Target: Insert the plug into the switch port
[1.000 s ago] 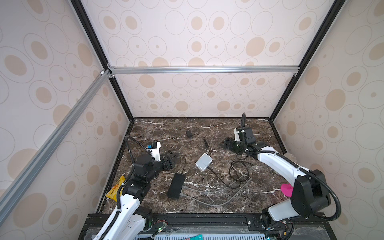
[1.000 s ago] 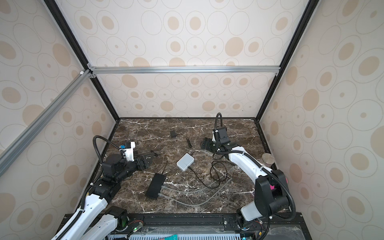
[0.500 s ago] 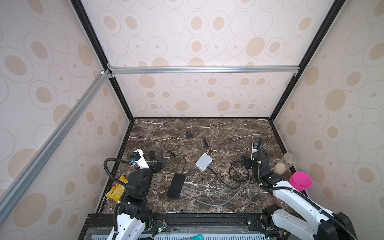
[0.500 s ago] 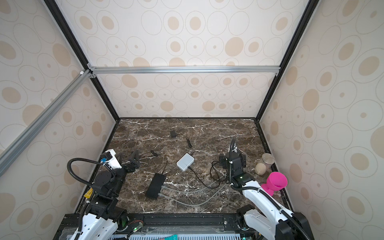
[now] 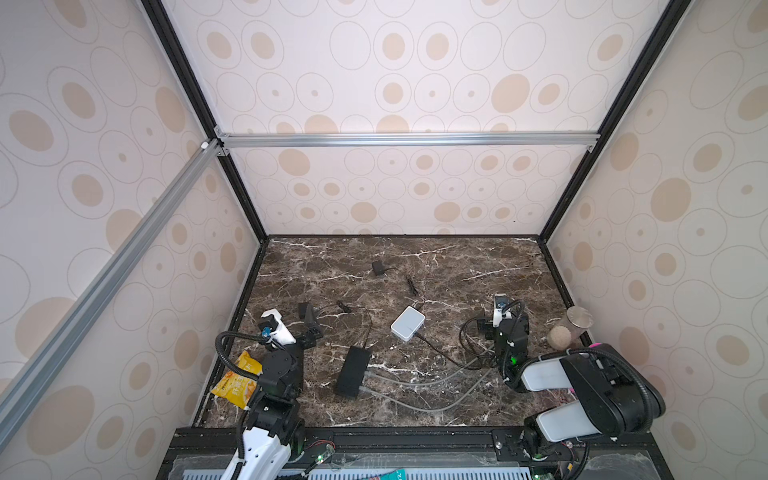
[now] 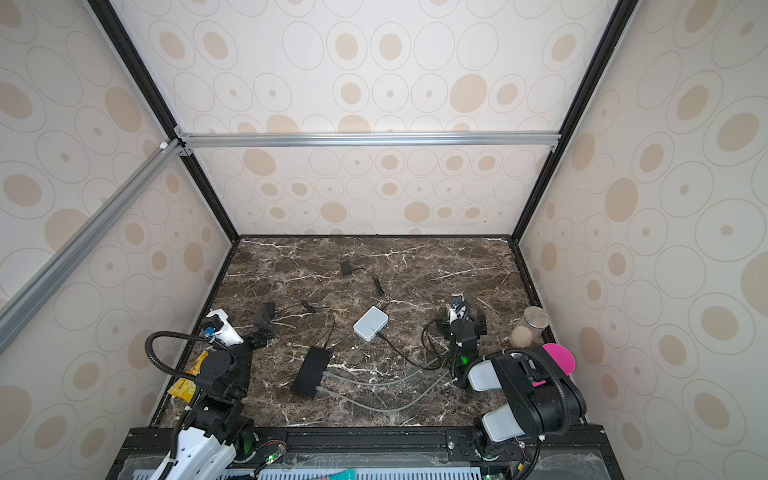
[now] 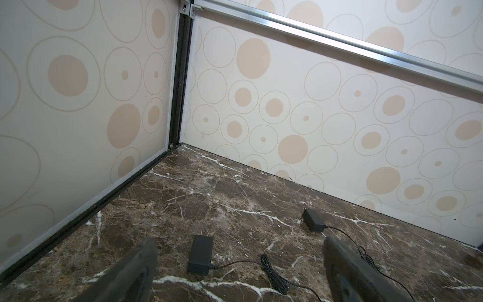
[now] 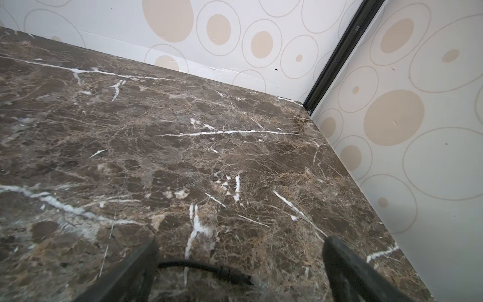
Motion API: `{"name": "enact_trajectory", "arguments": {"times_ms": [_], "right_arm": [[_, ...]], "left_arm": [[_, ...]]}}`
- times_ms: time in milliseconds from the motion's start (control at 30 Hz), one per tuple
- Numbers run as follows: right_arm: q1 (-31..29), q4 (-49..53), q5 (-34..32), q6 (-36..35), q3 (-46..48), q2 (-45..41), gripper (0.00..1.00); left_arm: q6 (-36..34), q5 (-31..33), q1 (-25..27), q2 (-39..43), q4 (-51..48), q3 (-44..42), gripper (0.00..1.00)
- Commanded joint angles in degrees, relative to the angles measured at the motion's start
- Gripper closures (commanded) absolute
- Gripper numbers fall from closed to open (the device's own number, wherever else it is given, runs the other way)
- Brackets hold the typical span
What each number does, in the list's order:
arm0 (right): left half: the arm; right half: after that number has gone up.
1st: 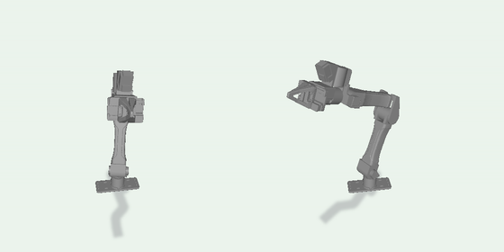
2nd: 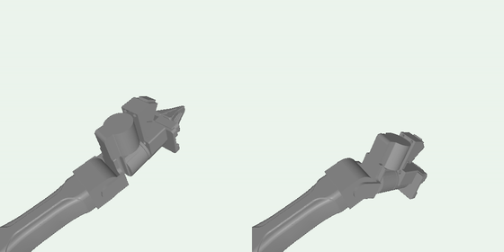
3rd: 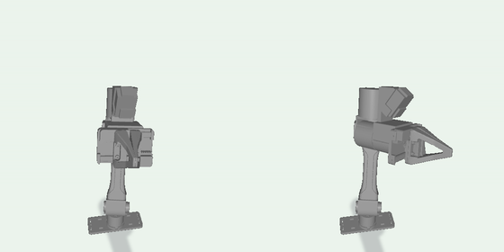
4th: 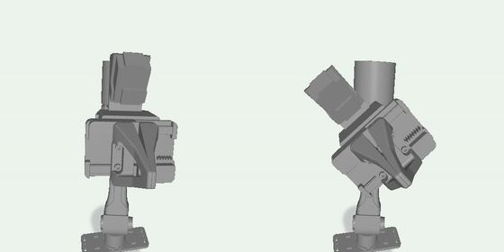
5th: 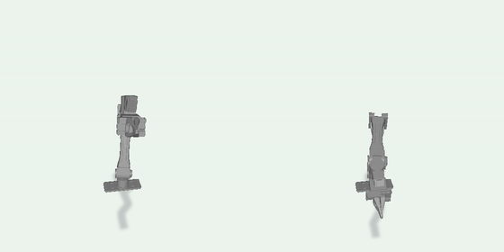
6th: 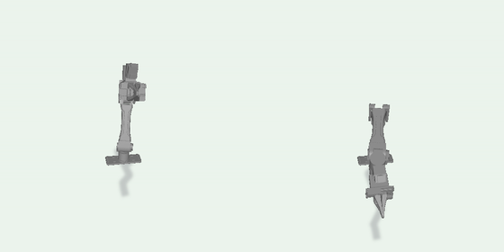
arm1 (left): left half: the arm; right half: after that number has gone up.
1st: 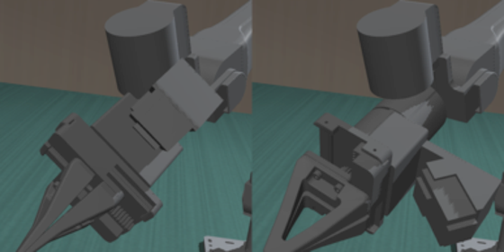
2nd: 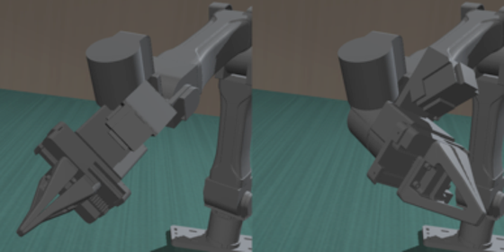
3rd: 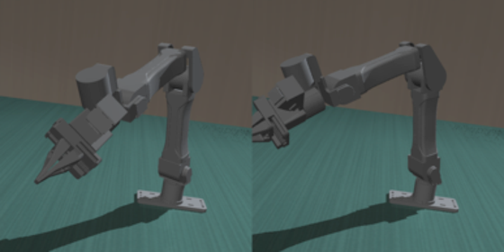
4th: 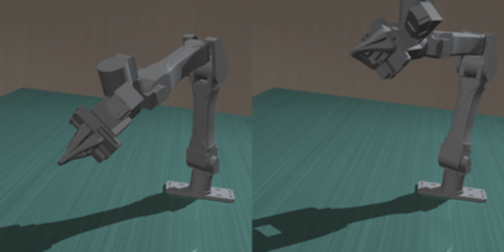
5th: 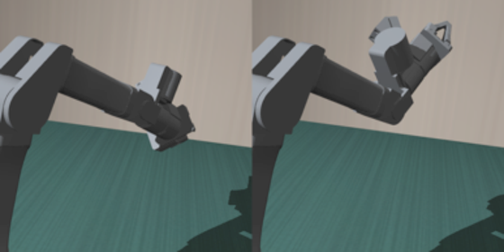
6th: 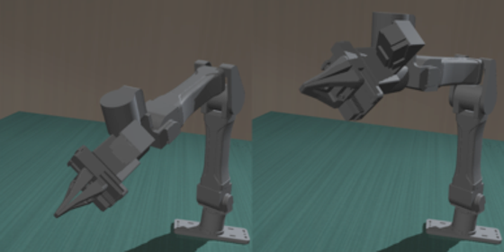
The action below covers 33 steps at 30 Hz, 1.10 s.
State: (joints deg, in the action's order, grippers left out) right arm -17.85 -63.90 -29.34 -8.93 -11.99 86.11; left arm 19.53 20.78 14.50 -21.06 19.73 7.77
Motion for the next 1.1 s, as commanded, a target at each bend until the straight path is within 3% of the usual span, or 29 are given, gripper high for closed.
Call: {"name": "enact_trajectory", "arguments": {"times_ms": [0, 100, 267, 367, 433, 467, 567, 600, 633, 700, 933, 1067], "right_arm": [[0.44, -14.92, 0.34, -2.72, 0.63, 4.91, 0.0], [0.64, -14.63, 0.49, -2.48, 0.71, 5.07, 0.0], [6.39, 8.97, 7.47, 3.53, -6.74, -0.92, 0.0], [12.1, 18.84, 13.84, 9.25, -11.85, 0.99, 0.01], [13.72, 10.8, 14.67, 9.63, -9.8, 3.86, 0.01], [13.67, 17.94, 14.67, 10.43, -11.46, 1.87, 0.01], [13.71, 11.69, 14.84, 9.62, -10.23, 3.51, 0.0], [13.7, 14.99, 15.08, 9.9, -10.77, 2.59, 0.0], [13.7, 18.2, 15.09, 10.44, -11.66, 1.53, 0.0], [13.71, 14.23, 14.97, 9.89, -10.84, 2.62, 0.0], [13.67, 15.83, 14.96, 10.03, -11.15, 2.15, 0.0], [13.66, 16.26, 15.14, 9.99, -11.21, 2.1, 0.0]], "left_arm": [[-4.71, 1.58, -0.24, -0.18, 5.75, -0.45, 0.02], [-7.51, 1.67, -0.26, -1.7, 8.16, -1.47, 0.02], [-14.08, 2.15, -0.26, -7.58, 14.73, -3.85, 0.02], [-17.18, 2.43, -0.26, -11.35, 21.92, -6.4, 0.02], [-19.06, 2.56, -0.31, -13.8, 26.09, -7.72, 0.02], [-19.86, 2.58, -0.35, -15.22, 28.19, -8.21, 0.02], [-20.15, 2.69, -0.74, -20.02, 34.85, -9.57, 0.01], [-20.14, 2.55, -0.86, -21.96, 38.39, -10.38, 0.02], [-20.35, 2.4, -1.06, -24.84, 43.42, -11.31, 0.02], [-21.9, 2.36, -1.31, -32.35, 51.19, -11.52, 0.02], [-25.48, 1.43, -2.69, -64.97, 84.21, -9.92, 0.02], [-25.65, -0.97, -4.3, -73.39, 83.84, -5.17, 0.02]]}}
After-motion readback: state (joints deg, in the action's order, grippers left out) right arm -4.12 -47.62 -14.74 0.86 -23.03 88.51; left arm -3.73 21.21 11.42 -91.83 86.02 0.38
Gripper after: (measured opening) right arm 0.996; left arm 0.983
